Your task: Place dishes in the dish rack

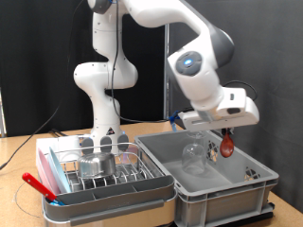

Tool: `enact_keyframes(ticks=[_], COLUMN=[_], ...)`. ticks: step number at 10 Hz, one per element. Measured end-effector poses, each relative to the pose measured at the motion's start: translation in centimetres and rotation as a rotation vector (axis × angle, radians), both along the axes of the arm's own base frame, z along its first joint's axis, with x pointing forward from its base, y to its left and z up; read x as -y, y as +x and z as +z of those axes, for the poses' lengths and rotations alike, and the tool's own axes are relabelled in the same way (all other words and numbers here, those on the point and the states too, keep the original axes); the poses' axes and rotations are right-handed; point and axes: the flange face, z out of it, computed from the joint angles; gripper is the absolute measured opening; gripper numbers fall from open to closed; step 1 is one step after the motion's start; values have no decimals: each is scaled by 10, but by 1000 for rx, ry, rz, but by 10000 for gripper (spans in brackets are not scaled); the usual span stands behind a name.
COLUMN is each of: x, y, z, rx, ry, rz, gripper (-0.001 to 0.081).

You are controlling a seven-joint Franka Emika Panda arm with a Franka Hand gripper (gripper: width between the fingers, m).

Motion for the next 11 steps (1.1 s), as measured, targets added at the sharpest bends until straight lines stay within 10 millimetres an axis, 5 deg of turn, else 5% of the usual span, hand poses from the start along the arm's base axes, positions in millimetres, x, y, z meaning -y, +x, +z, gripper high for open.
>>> enact_keyframes(ticks=[2, 7, 11], x=[37, 53, 125], y=[2, -5, 1], z=[8, 7, 5], rx=[-75, -236, -228], ry=[116, 323, 473], rz=[3, -23, -209], gripper=[83, 83, 83])
